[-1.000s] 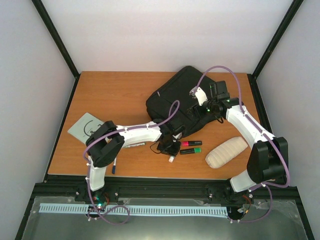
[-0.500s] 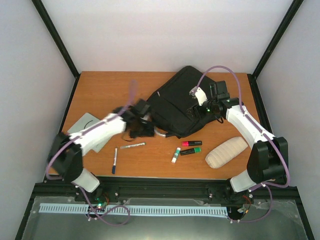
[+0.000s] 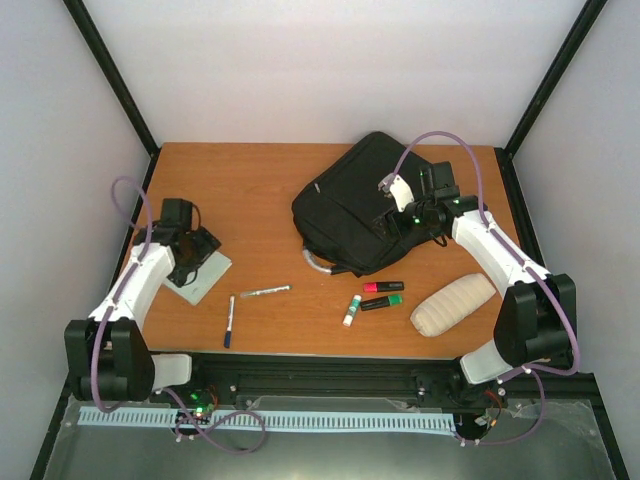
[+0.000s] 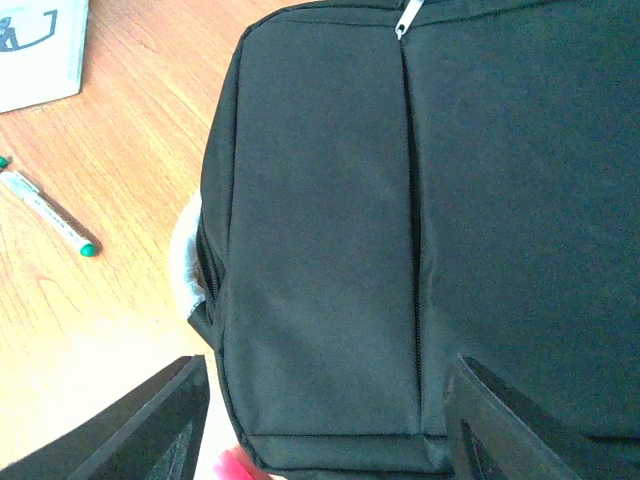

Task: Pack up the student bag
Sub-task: Move the book to the center of the board, then pick up the book from the center of the board.

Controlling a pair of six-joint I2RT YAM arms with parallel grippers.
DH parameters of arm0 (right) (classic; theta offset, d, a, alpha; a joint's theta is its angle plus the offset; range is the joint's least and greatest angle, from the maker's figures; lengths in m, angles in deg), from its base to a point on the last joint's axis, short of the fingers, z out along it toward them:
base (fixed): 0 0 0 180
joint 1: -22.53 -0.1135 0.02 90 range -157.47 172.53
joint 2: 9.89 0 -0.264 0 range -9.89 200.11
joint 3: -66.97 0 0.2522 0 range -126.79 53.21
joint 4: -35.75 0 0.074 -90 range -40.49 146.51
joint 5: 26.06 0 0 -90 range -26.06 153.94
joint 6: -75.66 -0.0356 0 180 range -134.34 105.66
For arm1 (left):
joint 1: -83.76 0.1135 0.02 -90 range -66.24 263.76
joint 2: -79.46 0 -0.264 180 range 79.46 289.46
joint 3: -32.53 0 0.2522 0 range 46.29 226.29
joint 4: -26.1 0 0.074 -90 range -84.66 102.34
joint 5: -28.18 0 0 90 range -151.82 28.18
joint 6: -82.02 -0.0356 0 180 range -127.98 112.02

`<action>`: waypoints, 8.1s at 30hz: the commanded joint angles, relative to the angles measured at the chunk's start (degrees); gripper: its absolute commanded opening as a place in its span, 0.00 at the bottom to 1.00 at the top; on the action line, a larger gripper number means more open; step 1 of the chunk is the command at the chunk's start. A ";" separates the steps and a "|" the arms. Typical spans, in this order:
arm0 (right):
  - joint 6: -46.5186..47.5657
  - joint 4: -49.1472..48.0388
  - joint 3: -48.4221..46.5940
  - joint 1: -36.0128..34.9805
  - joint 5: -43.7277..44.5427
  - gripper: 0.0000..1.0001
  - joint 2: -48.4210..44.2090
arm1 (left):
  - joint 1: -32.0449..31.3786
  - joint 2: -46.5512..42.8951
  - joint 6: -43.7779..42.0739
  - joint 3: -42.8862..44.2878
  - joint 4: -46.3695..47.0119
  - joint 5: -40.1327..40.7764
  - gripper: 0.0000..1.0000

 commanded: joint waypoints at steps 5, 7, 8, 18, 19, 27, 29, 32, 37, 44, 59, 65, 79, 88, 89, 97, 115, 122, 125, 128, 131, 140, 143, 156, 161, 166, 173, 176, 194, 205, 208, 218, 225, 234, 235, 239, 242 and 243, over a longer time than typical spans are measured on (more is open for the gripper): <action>0.65 0.65 -0.69 0.23 -2.04 0.66 -0.63 | 10.79 -3.47 3.86 -2.64 5.72 8.13 1.00; 0.71 0.79 -0.78 0.21 -2.57 0.66 -0.37 | 11.78 -2.16 5.40 -2.70 6.18 10.42 1.00; 0.80 0.85 -0.79 0.18 -2.78 0.66 -0.14 | 11.91 -1.61 6.98 -3.43 7.34 10.80 1.00; 0.98 1.79 -1.31 0.23 -3.47 0.66 0.01 | 14.53 7.76 11.10 -3.68 14.47 17.31 1.00; 0.99 1.83 -1.32 0.24 -3.39 0.66 0.01 | 14.55 8.64 11.11 -3.58 14.74 17.78 1.00; 0.91 1.87 -1.00 0.24 -4.23 0.65 0.56 | 14.57 19.59 5.75 1.72 18.48 9.11 1.00; 0.66 1.67 -0.80 0.24 -5.13 0.65 0.96 | 14.47 23.02 4.37 3.57 18.55 6.55 0.99; 0.58 1.76 -0.80 0.24 -5.49 0.64 1.85 | 13.86 26.28 2.42 4.36 21.31 2.20 0.96; 0.42 0.80 0.02 0.20 -6.17 0.63 2.67 | 7.14 40.06 -7.23 14.73 15.74 -8.87 0.83; -0.23 0.11 0.33 0.16 -8.82 0.61 5.28 | -4.82 45.48 -19.09 26.72 2.55 4.15 0.81; -3.54 10.75 -27.70 -15.90 -4.25 0.56 25.47 | -13.95 37.75 -20.88 20.09 0.69 5.15 0.81; -11.09 12.09 -50.29 -20.52 -2.43 0.56 42.17 | -11.56 25.94 -16.09 19.91 0.58 5.71 0.90; -22.56 8.19 -72.54 -25.68 13.01 0.77 65.12 | 7.54 14.39 0.82 0.20 33.03 -31.53 0.90; -22.79 10.40 -72.16 -26.12 10.82 0.72 69.32 | 8.13 23.28 -1.76 5.56 27.76 -21.86 0.93; -22.74 10.78 -71.91 -26.12 10.59 0.71 69.58 | 8.26 24.59 -1.58 6.12 28.22 -22.48 0.93; -21.74 12.28 -69.61 -26.38 8.72 0.68 69.61 | 8.76 32.11 -1.96 9.59 32.05 -27.93 0.91; -17.99 14.96 -70.77 -27.95 -3.10 0.56 70.47 | -0.13 44.48 -6.91 14.46 36.08 -54.62 0.79; -17.59 15.65 -61.80 -28.32 -7.26 0.56 64.39 | -3.66 31.76 -2.77 3.64 42.11 -54.47 0.72; -17.88 15.08 -59.35 -28.49 -7.94 0.56 61.94 | -3.59 24.98 -1.86 0.58 44.06 -53.56 0.70; -17.97 14.86 -57.91 -28.66 -7.98 0.56 60.39 | -3.64 20.08 0.55 -2.21 47.63 -52.53 0.68; -18.20 14.52 -56.56 -28.80 -8.11 0.56 58.87 | -3.63 16.95 5.30 -4.90 52.19 -50.71 0.64; -18.06 13.71 -51.71 -29.19 -8.12 0.56 55.45 | -3.64 13.56 11.23 -7.47 55.35 -44.83 0.46; -18.15 13.48 -51.06 -29.30 -8.08 0.56 54.84 | -3.65 13.12 12.07 -7.76 55.42 -44.15 0.37; -16.47 14.58 -51.05 -29.34 -7.11 0.62 46.18 | -3.54 3.23 3.60 -3.74 42.30 -39.18 0.04; -15.52 15.82 -50.58 -26.92 -8.26 0.67 38.98 | -3.57 0.67 -1.29 -1.48 37.58 -39.19 0.01; -14.59 15.89 -46.97 -20.23 -10.97 0.70 27.94 | -3.57 -2.16 -5.88 -0.75 36.76 -42.21 0.01; -13.52 11.86 -33.34 -9.23 -13.98 0.72 14.21 | -4.30 -4.55 -8.04 -1.05 40.73 -48.27 0.01; -12.31 9.71 -25.94 -6.01 -16.43 0.74 10.02 | -7.58 -4.26 -9.41 -0.93 43.65 -51.34 0.01; -6.94 11.64 -13.67 -3.88 -25.99 0.80 5.47 | -23.44 -4.68 -23.51 3.83 37.52 -59.31 0.01; 1.57 16.93 -10.58 5.12 -22.96 0.80 -3.19 | -23.77 -2.47 -25.39 5.68 36.13 -62.86 0.01; 11.55 23.64 -14.64 5.22 -23.82 0.80 -2.02 | -26.29 -1.16 -29.33 7.26 32.49 -64.63 0.01; 40.40 52.89 -25.18 3.81 -34.13 0.71 10.10 | -35.22 6.03 -46.85 18.09 12.48 -61.75 0.01; 43.56 52.81 -16.73 1.37 -36.79 0.71 6.73 | -35.22 7.02 -49.00 17.67 10.95 -59.22 0.01; 45.08 52.81 -13.49 -0.76 -40.84 0.11 9.61 | -35.22 7.77 -49.57 17.09 11.71 -58.28 0.01; 45.28 52.81 -13.49 -0.74 -41.21 0.06 9.53 | -35.22 7.72 -49.70 16.92 11.65 -58.39 0.01; 44.62 52.81 -15.10 -0.61 -41.40 0.03 9.21 | -35.22 6.77 -50.51 15.53 11.34 -60.23 0.41; 43.75 52.79 -17.06 -0.12 -41.67 0.03 9.30 | -35.43 5.03 -50.23 12.21 11.90 -59.87 0.48; 43.60 52.81 -17.65 0.17 -41.89 0.03 9.27 | -35.54 4.16 -49.79 11.19 12.21 -59.68 0.47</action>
